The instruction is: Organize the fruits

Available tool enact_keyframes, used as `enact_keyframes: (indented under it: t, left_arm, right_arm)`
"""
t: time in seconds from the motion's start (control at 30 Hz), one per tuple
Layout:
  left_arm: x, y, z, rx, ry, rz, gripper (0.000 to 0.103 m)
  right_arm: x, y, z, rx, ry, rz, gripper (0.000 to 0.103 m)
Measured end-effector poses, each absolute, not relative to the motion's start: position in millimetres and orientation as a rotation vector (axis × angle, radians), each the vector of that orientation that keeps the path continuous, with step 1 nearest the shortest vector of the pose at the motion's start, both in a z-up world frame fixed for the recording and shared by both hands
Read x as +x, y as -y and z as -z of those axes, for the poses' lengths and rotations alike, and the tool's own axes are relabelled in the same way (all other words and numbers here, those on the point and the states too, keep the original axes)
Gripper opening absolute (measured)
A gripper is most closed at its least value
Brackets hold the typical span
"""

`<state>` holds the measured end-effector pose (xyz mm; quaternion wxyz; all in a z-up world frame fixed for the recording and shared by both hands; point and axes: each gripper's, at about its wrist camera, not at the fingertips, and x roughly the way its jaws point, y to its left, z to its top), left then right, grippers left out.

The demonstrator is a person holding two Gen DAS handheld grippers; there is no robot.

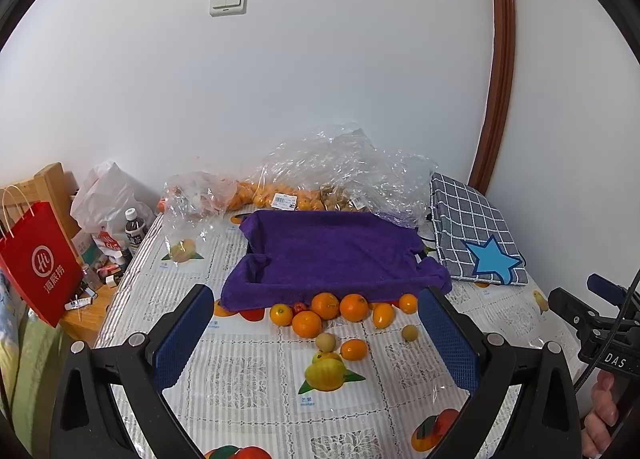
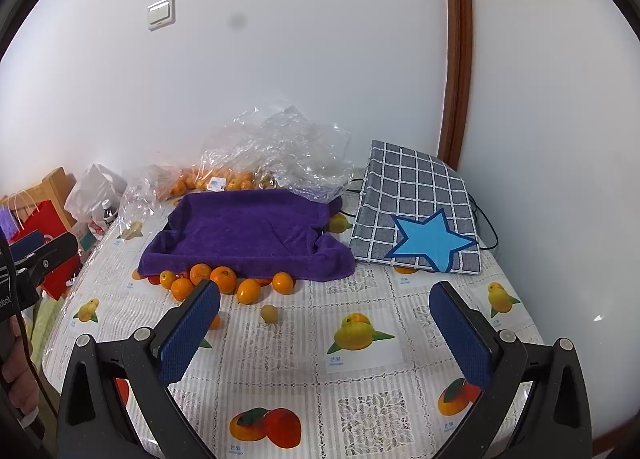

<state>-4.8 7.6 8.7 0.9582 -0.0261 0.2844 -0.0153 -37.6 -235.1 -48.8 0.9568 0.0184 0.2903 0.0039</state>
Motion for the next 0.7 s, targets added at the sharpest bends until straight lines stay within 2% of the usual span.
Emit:
enact_keyframes:
  t: [0.7]
  left_arm:
    - [-5.7,-7.5,-8.6,-0.054,-0.574,0.03,0.103]
  right_arm:
    - [-43.6,229.5,47.9,0.028,-0.571,-0.019,0.103]
